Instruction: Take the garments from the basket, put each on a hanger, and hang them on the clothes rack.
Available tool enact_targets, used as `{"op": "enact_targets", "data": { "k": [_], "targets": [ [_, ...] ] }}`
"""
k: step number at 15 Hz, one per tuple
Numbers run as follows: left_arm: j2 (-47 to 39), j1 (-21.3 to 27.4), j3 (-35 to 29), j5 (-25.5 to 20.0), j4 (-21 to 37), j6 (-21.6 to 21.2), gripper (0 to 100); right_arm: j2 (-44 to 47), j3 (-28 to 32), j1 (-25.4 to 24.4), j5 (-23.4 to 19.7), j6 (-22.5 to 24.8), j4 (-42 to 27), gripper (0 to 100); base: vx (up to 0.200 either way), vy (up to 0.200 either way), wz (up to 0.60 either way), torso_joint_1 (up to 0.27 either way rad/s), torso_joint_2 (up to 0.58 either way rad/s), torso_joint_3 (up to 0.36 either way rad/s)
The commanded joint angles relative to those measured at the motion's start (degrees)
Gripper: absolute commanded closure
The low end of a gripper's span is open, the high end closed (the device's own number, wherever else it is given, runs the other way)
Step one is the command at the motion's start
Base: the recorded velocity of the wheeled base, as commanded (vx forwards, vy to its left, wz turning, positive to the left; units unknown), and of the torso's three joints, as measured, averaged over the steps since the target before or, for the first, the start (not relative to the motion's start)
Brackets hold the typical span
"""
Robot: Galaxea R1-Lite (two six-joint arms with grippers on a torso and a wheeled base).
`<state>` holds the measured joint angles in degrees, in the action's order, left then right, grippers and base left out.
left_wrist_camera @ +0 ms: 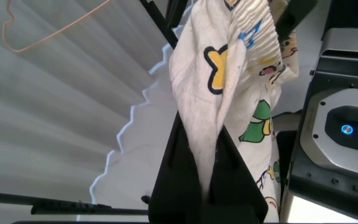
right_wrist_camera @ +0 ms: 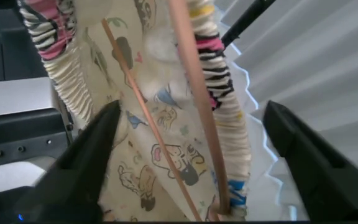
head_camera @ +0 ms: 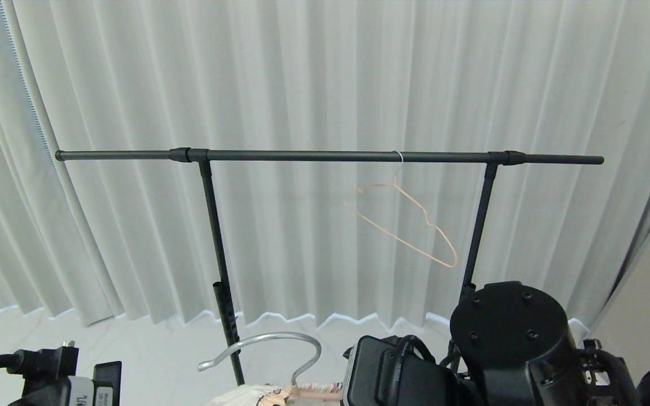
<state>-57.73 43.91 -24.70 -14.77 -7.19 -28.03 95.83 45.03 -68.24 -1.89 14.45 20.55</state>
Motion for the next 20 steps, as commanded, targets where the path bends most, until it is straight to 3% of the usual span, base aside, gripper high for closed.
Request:
{"op": "enact_targets", "data": {
  "k": [1, 9, 10, 15, 20],
  "targets": [
    [0.3, 0.0, 0.0, 0.0, 0.0, 0.0, 100, 0.1, 0.0, 0.1, 0.0, -0.1, 0.0, 100, 0.000, 0.000, 0.00, 0.000, 0.00, 0.000],
    [0.7, -0.1, 0.0, 0.1, 0.0, -0.5, 100, -0.9, 0.0, 1.2, 0.5, 0.1, 1.7, 100, 0.000, 0.000, 0.00, 0.000, 0.00, 0.000],
    [0.6, -0.1, 0.1, 0.2, 0.0, -0.1, 0, -1.5, -0.1, 1.2, 0.5, 0.7, 1.7, 100, 0.000, 0.000, 0.00, 0.000, 0.00, 0.000],
    [0.3, -4.7, 0.3, 0.3, 0.0, 0.2, 0, -5.3, -1.5, 2.3, 0.4, 5.0, 1.6, 100, 0.000, 0.000, 0.00, 0.000, 0.00, 0.000],
    [2.0, -14.5, 5.9, 0.2, 0.0, 3.1, 0, -11.5, -5.8, 9.1, -0.6, 12.1, 1.7, 100, 0.000, 0.000, 0.00, 0.000, 0.00, 0.000]
  ]
}}
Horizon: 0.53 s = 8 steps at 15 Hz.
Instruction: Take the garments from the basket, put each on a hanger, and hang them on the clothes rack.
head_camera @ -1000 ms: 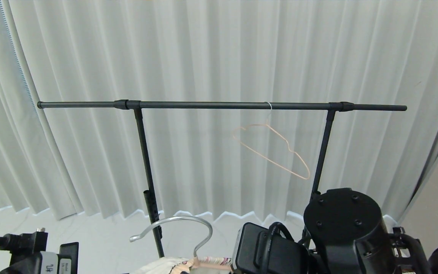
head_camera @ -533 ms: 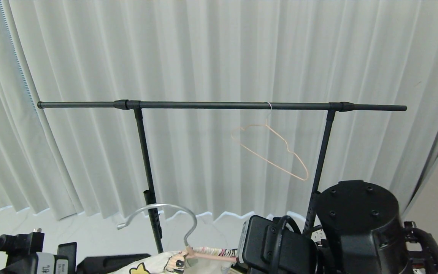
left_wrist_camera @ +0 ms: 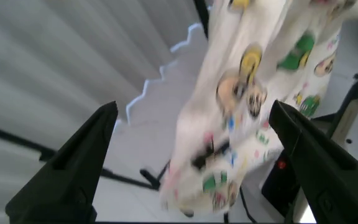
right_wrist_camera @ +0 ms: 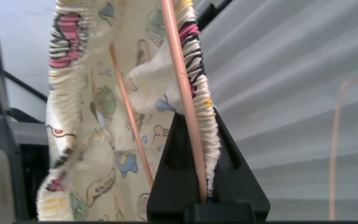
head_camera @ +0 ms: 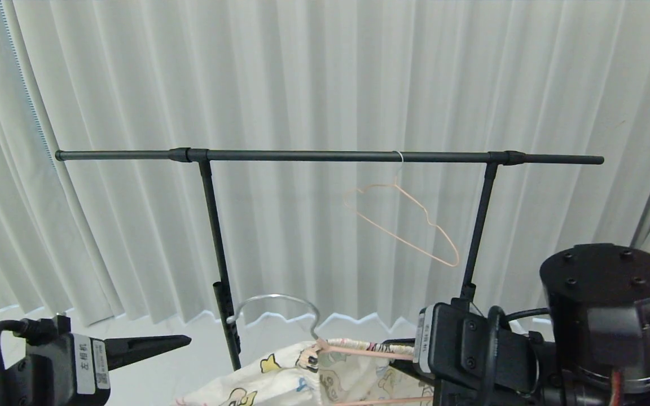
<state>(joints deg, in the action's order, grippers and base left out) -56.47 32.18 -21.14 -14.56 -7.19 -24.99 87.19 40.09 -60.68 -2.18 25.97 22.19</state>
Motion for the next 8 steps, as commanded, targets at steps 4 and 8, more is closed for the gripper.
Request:
{"op": "enact_targets", "data": {
  "k": [4, 8],
  "targets": [
    [-0.5, -13.2, 9.0, 0.0, 0.0, -0.1, 0, -4.5, -1.2, 2.7, -0.9, 2.2, 0.0, 100, 0.000, 0.000, 0.00, 0.000, 0.00, 0.000],
    [-5.2, -17.8, 10.0, 0.0, 0.0, 0.9, 0, -5.1, -0.9, 2.6, -2.5, 2.3, 1.5, 100, 0.000, 0.000, 0.00, 0.000, 0.00, 0.000]
  ]
}}
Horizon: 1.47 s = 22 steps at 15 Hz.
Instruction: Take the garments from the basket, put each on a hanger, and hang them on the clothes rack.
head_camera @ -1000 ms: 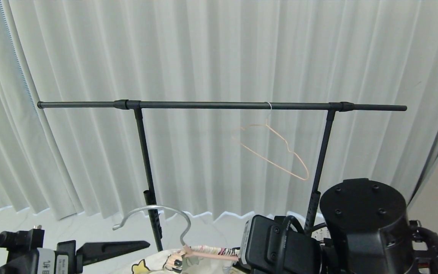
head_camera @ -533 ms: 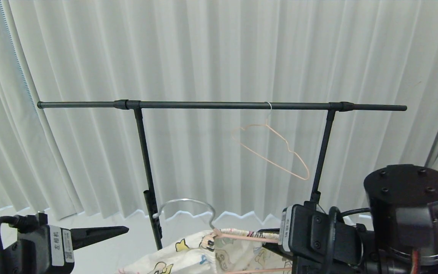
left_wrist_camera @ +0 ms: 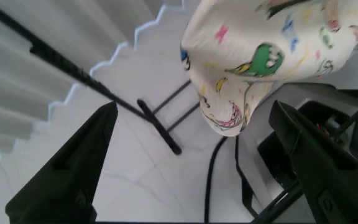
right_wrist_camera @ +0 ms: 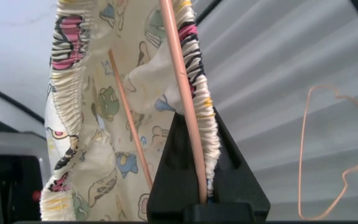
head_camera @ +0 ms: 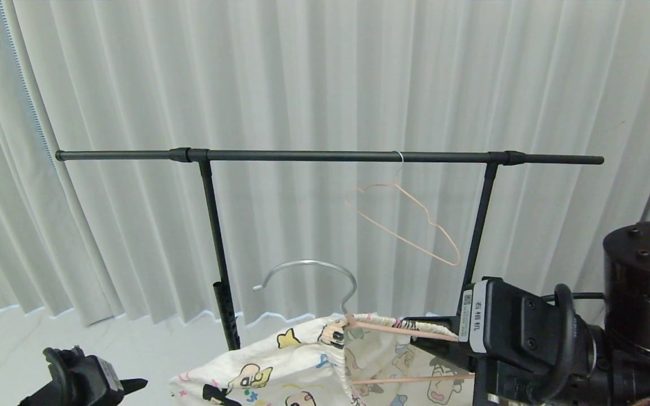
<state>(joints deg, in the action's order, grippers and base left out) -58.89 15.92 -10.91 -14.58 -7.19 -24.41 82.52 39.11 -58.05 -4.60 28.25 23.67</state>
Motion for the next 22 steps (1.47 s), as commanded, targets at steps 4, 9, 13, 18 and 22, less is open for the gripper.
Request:
{"op": "enact_targets", "data": {
  "k": [4, 9, 13, 18, 22],
  "targets": [
    [-7.9, -2.5, -4.7, 0.0, -2.2, 5.1, 0, -1.7, 0.1, 0.0, -0.4, 0.0, -0.2, 100, 0.000, 0.000, 0.00, 0.000, 0.00, 0.000],
    [-10.1, -2.5, -2.3, -0.1, -9.6, 5.6, 0, -1.7, 0.2, 0.0, -0.2, -0.1, -0.2, 100, 0.000, 0.000, 0.00, 0.000, 0.00, 0.000],
    [-10.1, -2.8, -1.9, 0.0, -10.5, 5.7, 100, -1.7, 0.1, 0.4, -0.1, -0.2, -0.2, 100, 0.000, 0.000, 0.00, 0.000, 0.00, 0.000],
    [-10.4, -10.0, -1.9, 0.0, -10.4, 5.7, 100, -2.3, 0.1, 2.5, 0.0, -0.3, -0.2, 100, 0.000, 0.000, 0.00, 0.000, 0.00, 0.000],
    [-10.7, -13.6, -1.4, 0.1, -10.5, 5.7, 100, -2.5, 0.1, 3.3, 0.0, -0.4, -0.2, 100, 0.000, 0.000, 0.00, 0.000, 0.00, 0.000]
  ]
}}
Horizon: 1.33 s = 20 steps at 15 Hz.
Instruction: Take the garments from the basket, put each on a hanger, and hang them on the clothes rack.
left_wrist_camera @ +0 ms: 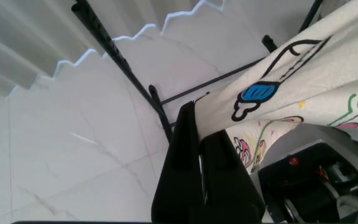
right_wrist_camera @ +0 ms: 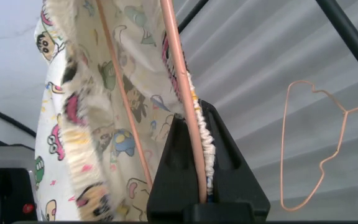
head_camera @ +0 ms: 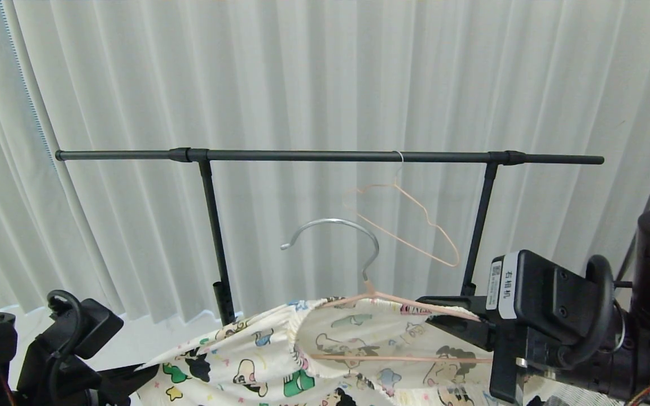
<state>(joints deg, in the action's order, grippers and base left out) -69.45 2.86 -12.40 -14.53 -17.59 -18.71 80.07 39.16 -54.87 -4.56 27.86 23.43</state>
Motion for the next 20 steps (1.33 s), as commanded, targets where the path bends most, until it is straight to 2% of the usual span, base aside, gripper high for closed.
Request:
{"op": "enact_targets", "data": {
  "k": [1, 5, 6, 8, 10, 12, 14, 17, 20],
  "targets": [
    [-0.3, -0.7, 0.1, 0.0, -0.1, 0.0, 100, -0.1, 0.0, 0.4, 0.0, 0.0, 0.1, 100, 0.000, 0.000, 0.00, 0.000, 0.00, 0.000],
    [0.7, 0.6, -0.2, -0.1, -0.3, -0.1, 100, 0.0, 0.0, 0.6, 0.0, -0.1, 0.0, 100, 0.000, 0.000, 0.00, 0.000, 0.00, 0.000],
    [1.1, 0.6, -0.1, -0.1, -0.3, 0.0, 0, 0.0, 0.0, 0.6, 0.1, -0.1, 0.0, 100, 0.000, 0.000, 0.00, 0.000, 0.00, 0.000],
    [2.3, 0.6, 0.1, -0.4, -0.3, 0.4, 0, 0.0, 0.0, 1.6, 1.0, -0.6, 0.0, 100, 0.000, 0.000, 0.00, 0.000, 0.00, 0.000],
    [6.3, 2.0, -0.3, -4.7, -0.3, 5.7, 0, 0.0, 0.0, 2.9, 4.9, -6.9, 0.0, 100, 0.000, 0.000, 0.00, 0.000, 0.00, 0.000],
    [8.7, 2.8, -0.4, -5.3, -0.3, 8.9, 0, 0.0, 0.0, 4.3, 8.0, -12.2, 0.0, 100, 0.000, 0.000, 0.00, 0.000, 0.00, 0.000],
    [9.5, 2.8, -0.9, -5.3, -0.3, 9.1, 0, 0.2, 0.1, 5.1, 9.0, -14.4, -0.1, 100, 0.000, 0.000, 0.00, 0.000, 0.00, 0.000],
    [10.6, 4.0, -6.6, -5.0, -0.3, 7.7, 0, 4.2, 4.3, 5.9, 12.3, -19.9, -4.2, 100, 0.000, 0.000, 0.00, 0.000, 0.00, 0.000],
    [10.7, 4.1, -8.1, -4.5, -0.3, 4.2, 0, 11.3, 11.2, 6.3, 20.3, -27.8, -6.4, 100, 0.000, 0.000, 0.00, 0.000, 0.00, 0.000]
  ]
}}
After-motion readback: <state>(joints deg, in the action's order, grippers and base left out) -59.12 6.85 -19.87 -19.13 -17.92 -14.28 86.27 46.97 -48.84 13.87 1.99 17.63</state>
